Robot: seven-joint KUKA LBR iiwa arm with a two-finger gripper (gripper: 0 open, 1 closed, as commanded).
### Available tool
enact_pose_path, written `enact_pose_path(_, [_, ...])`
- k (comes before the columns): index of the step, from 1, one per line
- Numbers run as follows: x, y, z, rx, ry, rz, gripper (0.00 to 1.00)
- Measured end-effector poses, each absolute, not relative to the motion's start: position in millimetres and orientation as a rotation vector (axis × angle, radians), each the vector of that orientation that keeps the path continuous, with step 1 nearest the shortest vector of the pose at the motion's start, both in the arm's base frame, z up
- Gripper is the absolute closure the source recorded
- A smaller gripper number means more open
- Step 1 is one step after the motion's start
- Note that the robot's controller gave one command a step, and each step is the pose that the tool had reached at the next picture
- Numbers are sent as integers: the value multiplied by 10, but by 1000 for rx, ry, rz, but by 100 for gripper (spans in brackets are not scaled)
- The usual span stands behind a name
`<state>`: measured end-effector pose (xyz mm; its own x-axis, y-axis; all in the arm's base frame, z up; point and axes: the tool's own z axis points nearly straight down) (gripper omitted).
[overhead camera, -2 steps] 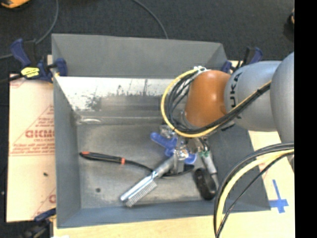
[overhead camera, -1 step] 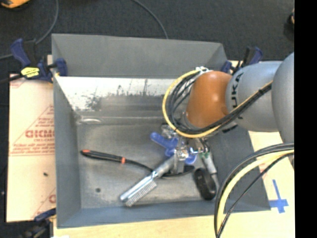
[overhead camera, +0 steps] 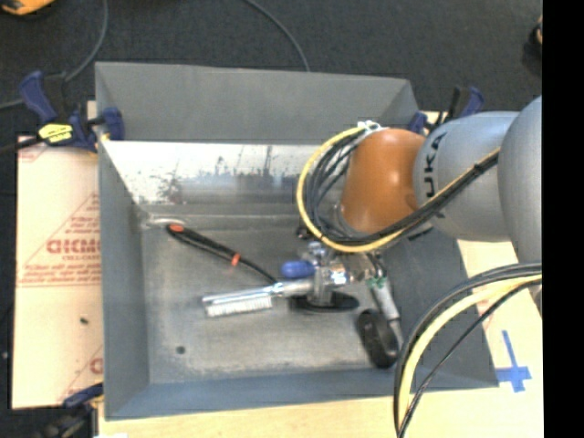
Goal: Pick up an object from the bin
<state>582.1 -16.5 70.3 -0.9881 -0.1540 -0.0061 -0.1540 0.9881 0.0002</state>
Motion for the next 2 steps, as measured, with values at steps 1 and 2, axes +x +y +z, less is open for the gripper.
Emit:
enact_pose_path(1, [5821,-165,704,-242,3126,1,100])
enact_pose_path(2, [5817,-164,720,-242,3126,1,100])
